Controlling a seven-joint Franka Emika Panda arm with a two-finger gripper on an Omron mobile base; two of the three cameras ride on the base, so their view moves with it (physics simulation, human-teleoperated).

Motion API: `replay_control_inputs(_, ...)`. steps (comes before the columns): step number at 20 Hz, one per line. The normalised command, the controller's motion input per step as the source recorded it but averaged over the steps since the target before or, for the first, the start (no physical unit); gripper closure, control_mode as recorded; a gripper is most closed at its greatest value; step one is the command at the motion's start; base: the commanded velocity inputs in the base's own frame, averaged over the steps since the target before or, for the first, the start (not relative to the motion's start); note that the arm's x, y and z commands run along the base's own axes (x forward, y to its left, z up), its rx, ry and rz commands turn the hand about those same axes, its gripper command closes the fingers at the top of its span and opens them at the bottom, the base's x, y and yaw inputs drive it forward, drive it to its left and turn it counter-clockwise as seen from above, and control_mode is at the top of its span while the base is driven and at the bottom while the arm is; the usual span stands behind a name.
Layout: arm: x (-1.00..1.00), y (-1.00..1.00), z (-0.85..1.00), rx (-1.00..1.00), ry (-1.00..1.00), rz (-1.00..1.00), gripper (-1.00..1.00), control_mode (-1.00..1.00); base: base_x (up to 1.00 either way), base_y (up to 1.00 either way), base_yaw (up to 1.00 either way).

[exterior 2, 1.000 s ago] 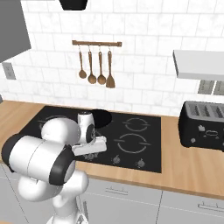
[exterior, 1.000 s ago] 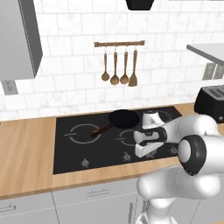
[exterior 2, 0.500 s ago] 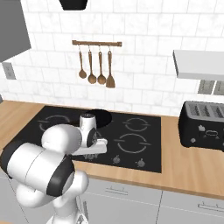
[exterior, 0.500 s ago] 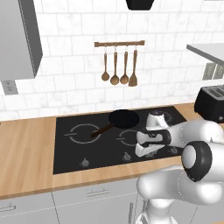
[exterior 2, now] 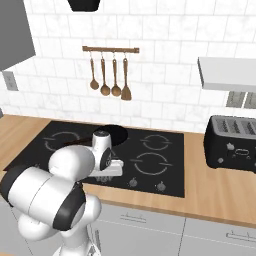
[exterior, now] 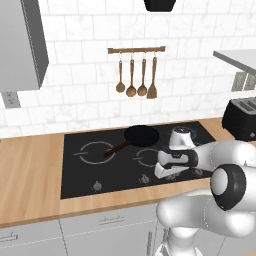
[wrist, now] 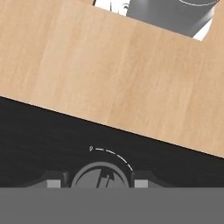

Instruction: Turn off the rear center burner of the stove.

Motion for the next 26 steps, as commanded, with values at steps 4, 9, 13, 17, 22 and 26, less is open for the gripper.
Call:
replay_control_inputs(4, 0.00, -0.04, 0.00, 0.14, 0.13, -0.18, 1.00, -1.00, 0.00, 0.00, 0.00)
replay_control_inputs(9, 0.00, 0.00, 0.00, 0.13, 0.13, -0.22, 1.00, -1.00, 0.00, 0.00, 0.00)
replay_control_inputs(13, 0.00, 0.00, 0.00, 0.12, 0.10, -0.25, 1.00, -1.00, 0.00, 0.00, 0.00)
replay_control_inputs(17, -0.01, 0.00, 0.00, 0.10, 0.10, -0.29, 1.00, -1.00, 0.00, 0.00, 0.00)
replay_control_inputs(22, -0.08, 0.00, -0.05, 0.05, 0.12, -0.32, 1.00, -1.00, 0.00, 0.00, 0.00)
replay_control_inputs(26, -0.30, 0.00, -0.16, 0.02, 0.08, -0.31, 1.00, -1.00, 0.00, 0.00, 0.00)
